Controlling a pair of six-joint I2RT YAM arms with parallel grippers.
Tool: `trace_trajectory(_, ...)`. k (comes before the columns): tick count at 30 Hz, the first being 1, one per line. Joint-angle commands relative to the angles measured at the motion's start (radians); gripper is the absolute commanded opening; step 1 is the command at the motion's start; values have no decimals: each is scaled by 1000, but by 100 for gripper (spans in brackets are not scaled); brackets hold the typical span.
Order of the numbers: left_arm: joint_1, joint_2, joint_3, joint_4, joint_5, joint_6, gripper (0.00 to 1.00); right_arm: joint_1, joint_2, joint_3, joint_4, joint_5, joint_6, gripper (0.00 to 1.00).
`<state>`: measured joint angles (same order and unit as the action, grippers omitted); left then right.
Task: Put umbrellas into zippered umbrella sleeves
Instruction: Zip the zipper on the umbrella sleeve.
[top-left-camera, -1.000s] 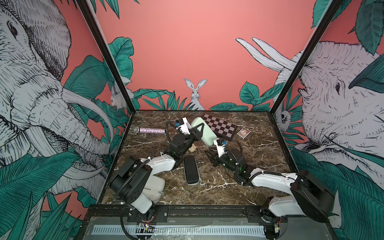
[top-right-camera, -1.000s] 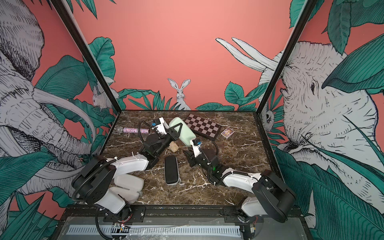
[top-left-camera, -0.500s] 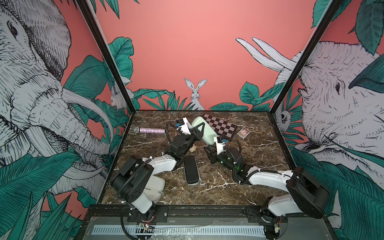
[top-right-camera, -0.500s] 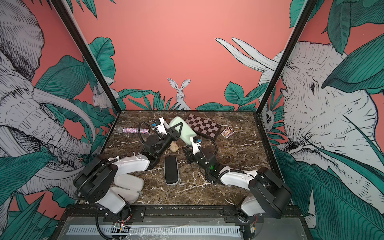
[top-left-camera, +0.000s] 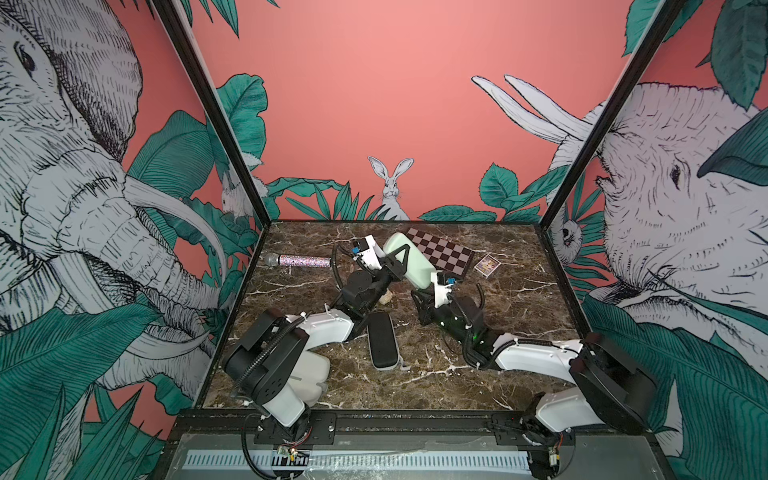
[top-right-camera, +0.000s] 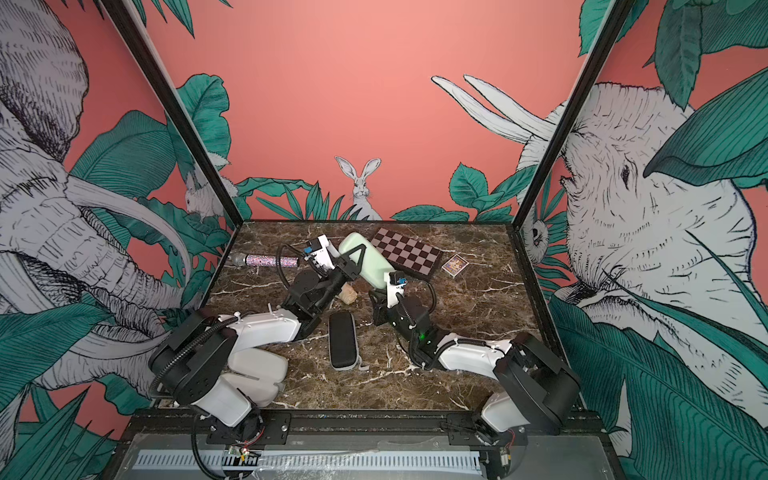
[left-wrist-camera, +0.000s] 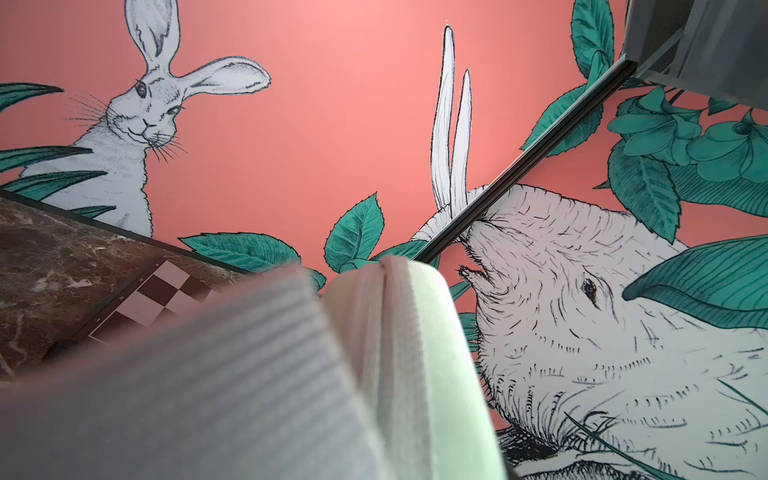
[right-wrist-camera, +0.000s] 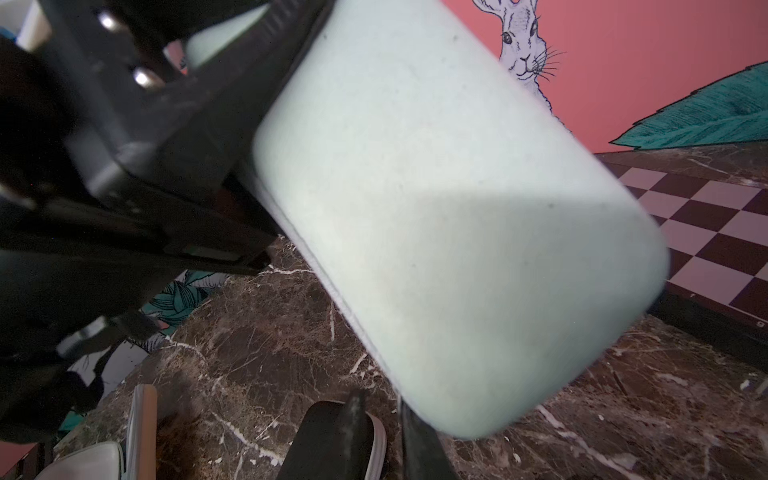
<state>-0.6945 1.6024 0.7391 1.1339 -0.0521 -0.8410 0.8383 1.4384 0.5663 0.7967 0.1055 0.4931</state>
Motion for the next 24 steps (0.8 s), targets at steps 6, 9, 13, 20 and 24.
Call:
trace_trajectory(6,-36,-14,0,95,17,-21,0,-12,19,36,60,154,41,3)
trace_trajectory(9,-36,-16,-5,95,1,-17,0,-11,3,21,37,182,45,0)
trace_trajectory(13,-24,-34,-10,70,-18,3,0,-14,-47,-21,-47,186,21,0)
trace_trajectory(20,22,-64,-9,23,5,12,0,-78,-172,-128,-182,160,-18,0)
trace_trajectory(24,37,-79,16,-53,60,11,0,-138,-217,-142,-226,111,-60,0)
